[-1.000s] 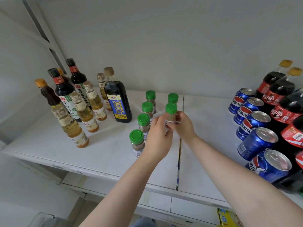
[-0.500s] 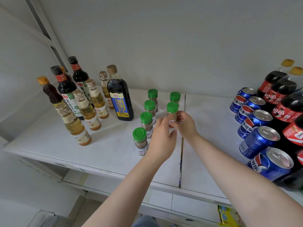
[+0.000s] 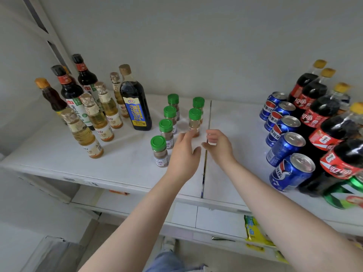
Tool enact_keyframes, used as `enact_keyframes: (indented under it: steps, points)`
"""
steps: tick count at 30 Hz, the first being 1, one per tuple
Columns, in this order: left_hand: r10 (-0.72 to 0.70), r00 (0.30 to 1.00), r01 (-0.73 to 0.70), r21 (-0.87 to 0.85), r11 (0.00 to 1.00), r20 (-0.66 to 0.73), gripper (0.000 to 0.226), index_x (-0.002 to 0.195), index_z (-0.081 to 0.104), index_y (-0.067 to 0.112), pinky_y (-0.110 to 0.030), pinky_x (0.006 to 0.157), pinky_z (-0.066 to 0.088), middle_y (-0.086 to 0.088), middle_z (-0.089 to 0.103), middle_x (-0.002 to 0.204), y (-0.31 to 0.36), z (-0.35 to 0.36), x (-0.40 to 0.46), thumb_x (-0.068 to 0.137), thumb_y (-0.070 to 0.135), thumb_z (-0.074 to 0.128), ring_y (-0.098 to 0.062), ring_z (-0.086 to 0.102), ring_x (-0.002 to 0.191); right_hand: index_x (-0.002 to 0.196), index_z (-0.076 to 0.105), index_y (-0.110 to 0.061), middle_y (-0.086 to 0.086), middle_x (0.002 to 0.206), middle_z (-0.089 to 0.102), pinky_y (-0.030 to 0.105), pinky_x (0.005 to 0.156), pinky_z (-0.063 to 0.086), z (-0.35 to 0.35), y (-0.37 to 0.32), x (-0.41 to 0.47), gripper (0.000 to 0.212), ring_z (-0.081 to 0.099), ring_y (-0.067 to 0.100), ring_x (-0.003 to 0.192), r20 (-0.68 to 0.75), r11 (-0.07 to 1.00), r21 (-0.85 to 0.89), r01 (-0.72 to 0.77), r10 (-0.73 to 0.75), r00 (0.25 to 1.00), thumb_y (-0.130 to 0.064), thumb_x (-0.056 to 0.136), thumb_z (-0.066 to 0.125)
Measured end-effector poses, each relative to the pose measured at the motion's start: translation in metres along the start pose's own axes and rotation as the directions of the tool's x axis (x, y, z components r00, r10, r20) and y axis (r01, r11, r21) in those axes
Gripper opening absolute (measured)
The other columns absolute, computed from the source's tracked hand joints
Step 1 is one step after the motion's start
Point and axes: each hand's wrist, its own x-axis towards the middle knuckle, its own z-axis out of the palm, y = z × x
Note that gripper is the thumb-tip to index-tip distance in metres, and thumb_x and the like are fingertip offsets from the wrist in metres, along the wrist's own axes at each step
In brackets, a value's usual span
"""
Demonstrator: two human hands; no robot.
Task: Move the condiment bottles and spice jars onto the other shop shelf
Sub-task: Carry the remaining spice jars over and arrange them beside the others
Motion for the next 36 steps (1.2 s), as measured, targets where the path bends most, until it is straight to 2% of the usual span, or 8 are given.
enact_keyframes:
  steps: [4, 10, 17, 22, 24, 27, 30, 36]
  points:
    - [-0.015, 1.000, 0.014, 0.029, 0.999, 0.020, 0.048, 0.136, 0.046, 0.012, -0.017, 0.096, 0.031, -0.006, 0.048, 0.137, -0.010, -0.003, -0.033, 0.089, 0.006, 0.054, -0.020, 0.045, 0.128, 0.116, 0.060, -0.012, 0.001, 0.103, 0.062, 0.021, 0.084, 0.045, 0.001, 0.001, -0.049, 0.036, 0.057, 0.012, 0.091, -0.024, 0.999, -0.014, 0.034, -0.034, 0.999, -0.005, 0.082, 0.067]
    - [-0.010, 0.999, 0.009, 0.037, 0.999, 0.031, 0.044, 0.131, 0.052, 0.011, -0.016, 0.096, 0.032, -0.006, 0.054, 0.133, -0.034, -0.017, -0.084, 0.088, 0.005, 0.055, -0.020, 0.049, 0.124, 0.117, 0.060, -0.016, 0.000, 0.108, 0.064, 0.019, 0.084, 0.044, 0.014, -0.001, -0.123, 0.035, 0.057, 0.011, 0.093, -0.010, 0.994, -0.078, 0.073, -0.074, 0.997, -0.006, 0.083, 0.064]
    - [-0.064, 0.998, 0.061, 0.106, 0.992, 0.028, 0.048, 0.135, 0.050, 0.013, -0.017, 0.093, 0.033, -0.007, 0.053, 0.133, -0.105, -0.081, -0.191, 0.088, 0.005, 0.054, -0.022, 0.050, 0.122, 0.113, 0.059, -0.022, -0.003, 0.110, 0.064, 0.035, 0.086, 0.051, 0.076, 0.002, -0.231, 0.031, 0.060, 0.013, 0.096, 0.039, 0.955, -0.268, 0.124, -0.118, 0.992, -0.013, 0.084, 0.061]
    - [-0.280, 0.960, 0.267, 0.246, 0.932, 0.017, 0.050, 0.134, 0.049, 0.015, -0.035, 0.093, 0.045, -0.008, 0.054, 0.129, -0.188, -0.147, -0.310, 0.084, 0.008, 0.053, -0.028, 0.051, 0.117, 0.119, 0.055, -0.027, -0.007, 0.117, 0.060, 0.035, 0.083, 0.050, 0.155, 0.008, -0.329, 0.035, 0.057, 0.015, 0.105, 0.241, 0.882, -0.450, 0.139, -0.030, 0.970, -0.022, 0.084, 0.059]
    - [-0.362, 0.932, 0.344, 0.298, 0.890, 0.005, 0.051, 0.133, 0.050, 0.015, -0.035, 0.090, 0.045, -0.009, 0.056, 0.123, -0.215, -0.169, -0.353, 0.082, 0.007, 0.054, -0.031, 0.052, 0.115, 0.122, 0.054, -0.027, -0.005, 0.121, 0.058, 0.035, 0.084, 0.050, 0.185, 0.009, -0.362, 0.038, 0.056, 0.017, 0.109, 0.357, 0.849, -0.487, 0.207, -0.023, 0.934, -0.023, 0.085, 0.058]
    - [-0.492, 0.871, 0.465, 0.333, 0.820, -0.005, 0.053, 0.137, 0.046, 0.016, -0.035, 0.095, 0.044, -0.008, 0.052, 0.131, -0.244, -0.192, -0.400, 0.084, 0.012, 0.052, -0.030, 0.048, 0.120, 0.126, 0.051, -0.027, -0.004, 0.127, 0.053, 0.033, 0.079, 0.050, 0.221, 0.009, -0.397, 0.040, 0.054, 0.020, 0.112, 0.481, 0.794, -0.529, 0.299, -0.009, 0.877, -0.024, 0.087, 0.056]
    - [-0.556, 0.831, 0.523, 0.355, 0.775, -0.012, 0.055, 0.137, 0.046, 0.017, -0.036, 0.095, 0.044, -0.008, 0.051, 0.132, -0.268, -0.203, -0.431, 0.082, 0.010, 0.048, -0.030, 0.047, 0.121, 0.128, 0.048, -0.028, -0.005, 0.128, 0.050, 0.032, 0.074, 0.048, 0.248, 0.014, -0.417, 0.040, 0.053, 0.018, 0.114, 0.557, 0.739, -0.567, 0.363, 0.020, 0.830, -0.026, 0.088, 0.054]
    - [-0.665, 0.746, 0.635, 0.355, 0.686, -0.049, 0.053, 0.134, 0.047, 0.018, -0.034, 0.092, 0.045, -0.008, 0.052, 0.128, -0.311, -0.212, -0.453, 0.082, 0.011, 0.047, -0.031, 0.049, 0.118, 0.128, 0.047, -0.031, -0.004, 0.127, 0.050, 0.028, 0.062, 0.039, 0.295, 0.034, -0.416, 0.040, 0.056, 0.019, 0.102, 0.697, 0.642, -0.589, 0.491, 0.095, 0.711, -0.027, 0.088, 0.054]
